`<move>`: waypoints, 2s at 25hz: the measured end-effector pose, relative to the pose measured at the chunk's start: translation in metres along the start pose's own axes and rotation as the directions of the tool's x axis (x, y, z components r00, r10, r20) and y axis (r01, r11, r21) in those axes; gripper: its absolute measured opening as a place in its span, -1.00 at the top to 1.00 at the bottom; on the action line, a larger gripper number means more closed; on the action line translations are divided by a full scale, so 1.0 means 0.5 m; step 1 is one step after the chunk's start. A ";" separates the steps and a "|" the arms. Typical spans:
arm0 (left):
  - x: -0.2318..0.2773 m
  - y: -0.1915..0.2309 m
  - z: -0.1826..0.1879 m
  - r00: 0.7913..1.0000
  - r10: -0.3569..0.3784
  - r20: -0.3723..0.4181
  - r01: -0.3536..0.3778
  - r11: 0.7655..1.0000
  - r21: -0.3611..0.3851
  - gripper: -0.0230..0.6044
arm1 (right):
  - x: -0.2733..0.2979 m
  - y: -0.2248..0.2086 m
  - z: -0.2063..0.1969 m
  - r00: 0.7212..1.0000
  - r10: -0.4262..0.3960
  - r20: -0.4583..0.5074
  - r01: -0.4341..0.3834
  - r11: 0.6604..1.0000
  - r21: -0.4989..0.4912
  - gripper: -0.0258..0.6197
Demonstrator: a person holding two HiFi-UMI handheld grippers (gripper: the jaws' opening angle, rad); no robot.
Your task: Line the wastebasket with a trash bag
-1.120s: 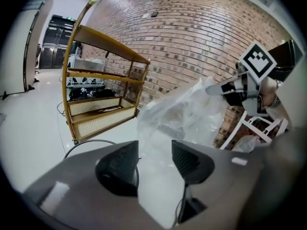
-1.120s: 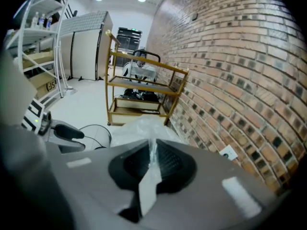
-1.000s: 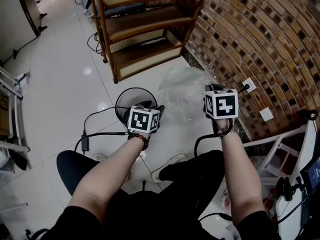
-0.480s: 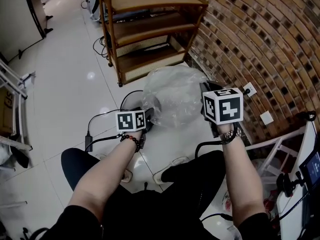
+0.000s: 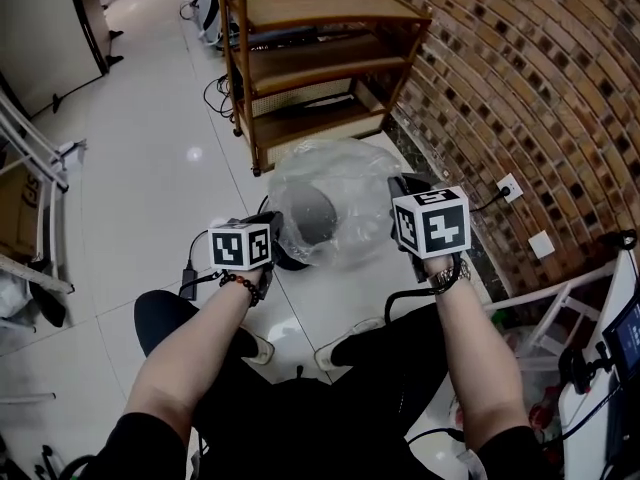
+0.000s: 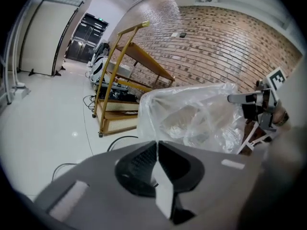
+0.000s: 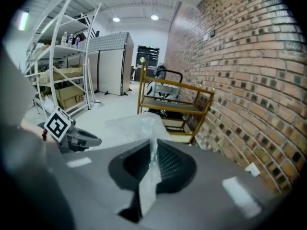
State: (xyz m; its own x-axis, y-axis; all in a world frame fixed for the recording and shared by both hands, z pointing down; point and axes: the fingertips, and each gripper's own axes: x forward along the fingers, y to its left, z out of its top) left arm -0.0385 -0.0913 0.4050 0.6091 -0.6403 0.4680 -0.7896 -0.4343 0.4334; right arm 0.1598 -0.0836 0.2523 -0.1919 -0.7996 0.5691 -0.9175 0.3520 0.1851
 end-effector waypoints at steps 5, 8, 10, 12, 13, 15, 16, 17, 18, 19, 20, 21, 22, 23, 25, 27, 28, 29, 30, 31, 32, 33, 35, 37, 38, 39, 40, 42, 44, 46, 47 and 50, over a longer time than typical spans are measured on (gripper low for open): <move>-0.041 0.010 0.029 1.000 0.000 0.030 -0.002 0.999 0.045 0.92 | 0.025 0.030 -0.019 0.999 0.030 0.011 -0.030 0.999 0.021 0.91; -0.066 0.018 0.049 0.999 0.008 0.043 -0.011 0.997 0.079 0.92 | 0.043 0.046 -0.026 0.999 0.049 0.013 -0.050 0.998 0.044 0.91; -0.082 0.026 0.063 0.999 0.018 0.051 -0.024 0.995 0.100 0.92 | 0.055 0.055 -0.030 0.998 0.058 0.016 -0.059 0.997 0.058 0.91; -0.096 0.033 0.075 0.998 0.029 0.058 -0.035 0.992 0.118 0.92 | 0.068 0.065 -0.035 0.997 0.066 0.025 -0.068 0.995 0.072 0.91; -0.102 0.036 0.079 0.998 0.034 0.058 -0.041 0.991 0.128 0.92 | 0.075 0.070 -0.039 0.997 0.071 0.028 -0.073 0.994 0.082 0.91; -0.112 0.040 0.084 0.998 0.042 0.053 -0.049 0.988 0.149 0.92 | 0.088 0.080 -0.053 0.996 0.082 0.024 -0.084 0.991 0.107 0.91; -0.115 0.042 0.085 0.998 0.044 0.048 -0.051 0.986 0.159 0.92 | 0.095 0.084 -0.061 0.996 0.089 0.019 -0.091 0.989 0.120 0.91; -0.118 0.044 0.086 0.998 0.047 0.041 -0.053 0.984 0.169 0.92 | 0.102 0.089 -0.067 0.995 0.098 0.014 -0.099 0.987 0.130 0.91; -0.121 0.046 0.087 0.998 0.050 0.034 -0.056 0.982 0.179 0.92 | 0.108 0.094 -0.072 0.994 0.106 0.010 -0.106 0.985 0.137 0.91; -0.123 0.049 0.088 0.998 0.054 0.027 -0.058 0.980 0.189 0.92 | 0.114 0.098 -0.077 0.994 0.112 0.007 -0.111 0.983 0.143 0.91; -0.125 0.051 0.090 0.998 0.059 0.021 -0.062 0.978 0.199 0.92 | 0.119 0.100 -0.081 0.993 0.114 0.004 -0.114 0.982 0.148 0.91; -0.126 0.054 0.091 0.998 0.063 0.016 -0.065 0.976 0.209 0.92 | 0.124 0.103 -0.086 0.993 0.116 0.002 -0.115 0.982 0.152 0.91; -0.126 0.056 0.092 0.998 0.067 0.010 -0.068 0.973 0.219 0.92 | 0.129 0.105 -0.090 0.993 0.116 0.001 -0.115 0.981 0.155 0.91; -0.126 0.058 0.091 0.997 0.071 0.004 -0.070 0.971 0.230 0.92 | 0.134 0.107 -0.095 0.993 0.116 0.000 -0.115 0.981 0.158 0.91; -0.123 0.061 0.087 0.997 0.077 -0.011 -0.072 0.965 0.253 0.92 | 0.145 0.110 -0.107 0.993 0.116 -0.007 -0.114 0.980 0.166 0.91; -0.115 0.063 0.081 0.996 0.082 -0.032 -0.070 0.960 0.271 0.92 | 0.155 0.110 -0.121 0.993 0.119 -0.018 -0.114 0.977 0.180 0.91; -0.110 0.065 0.077 0.995 0.084 -0.044 -0.069 0.959 0.277 0.92 | 0.160 0.110 -0.129 0.992 0.120 -0.024 -0.114 0.975 0.189 0.91; -0.105 0.067 0.073 0.995 0.088 -0.055 -0.069 0.957 0.283 0.92 | 0.164 0.109 -0.137 0.992 0.120 -0.030 -0.112 0.974 0.197 0.91; -0.100 0.069 0.069 0.994 0.093 -0.064 -0.070 0.954 0.291 0.92 | 0.170 0.108 -0.144 0.992 0.119 -0.035 -0.109 0.973 0.203 0.91; -0.095 0.071 0.065 0.993 0.098 -0.072 -0.072 0.951 0.300 0.92 | 0.175 0.106 -0.152 0.992 0.117 -0.040 -0.106 0.972 0.208 0.91; -0.089 0.073 0.062 0.992 0.103 -0.079 -0.073 0.948 0.309 0.92 | 0.180 0.104 -0.161 0.993 0.112 -0.046 -0.100 0.972 0.212 0.91; -0.083 0.075 0.059 0.991 0.107 -0.085 -0.075 0.946 0.317 0.92 | 0.185 0.102 -0.169 0.993 0.108 -0.050 -0.095 0.972 0.215 0.91; -0.072 0.077 0.051 0.989 0.113 -0.095 -0.076 0.941 0.330 0.92 | 0.197 0.100 -0.182 0.993 0.107 -0.053 -0.094 0.973 0.211 0.91; -0.060 0.079 0.043 0.987 0.116 -0.107 -0.074 0.939 0.336 0.92 | 0.207 0.098 -0.197 0.992 0.108 -0.063 -0.093 0.973 0.212 0.91; -0.055 0.080 0.038 0.986 0.117 -0.115 -0.072 0.940 0.335 0.92 | 0.212 0.096 -0.205 0.992 0.108 -0.072 -0.090 0.972 0.216 0.91; -0.050 0.081 0.033 0.985 0.118 -0.125 -0.071 0.941 0.332 0.92 | 0.216 0.094 -0.214 0.991 0.107 -0.082 -0.087 0.971 0.221 0.91; -0.046 0.084 0.029 0.984 0.121 -0.133 -0.071 0.941 0.330 0.92 | 0.221 0.093 -0.222 0.990 0.106 -0.091 -0.083 0.970 0.227 0.91; -0.034 0.095 0.020 0.981 0.130 -0.142 -0.077 0.940 0.333 0.92 | 0.230 0.089 -0.236 0.989 0.103 -0.106 -0.075 0.969 0.236 0.91; -0.023 0.103 0.013 0.979 0.137 -0.150 -0.080 0.939 0.336 0.92 | 0.239 0.086 -0.246 0.988 0.103 -0.113 -0.073 0.968 0.242 0.91; -0.014 0.108 0.006 0.977 0.140 -0.161 -0.079 0.938 0.338 0.92 | 0.249 0.085 -0.255 0.987 0.106 -0.118 -0.075 0.967 0.243 0.90; -0.009 0.112 0.002 0.976 0.142 -0.167 -0.078 0.938 0.338 0.92 | 0.253 0.084 -0.260 0.987 0.106 -0.122 -0.074 0.967 0.244 0.91; 0.003 0.125 -0.007 0.971 0.152 -0.184 -0.084 0.939 0.334 0.92 | 0.266 0.083 -0.272 0.985 0.107 -0.138 -0.070 0.966 0.249 0.90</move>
State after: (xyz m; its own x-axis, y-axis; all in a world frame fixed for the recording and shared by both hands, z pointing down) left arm -0.0865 -0.1171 0.4355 0.4848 -0.5716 0.6620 -0.8173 -0.5656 0.1101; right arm 0.1435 -0.1093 0.4447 -0.2393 -0.6821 0.6909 -0.9595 0.2749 -0.0609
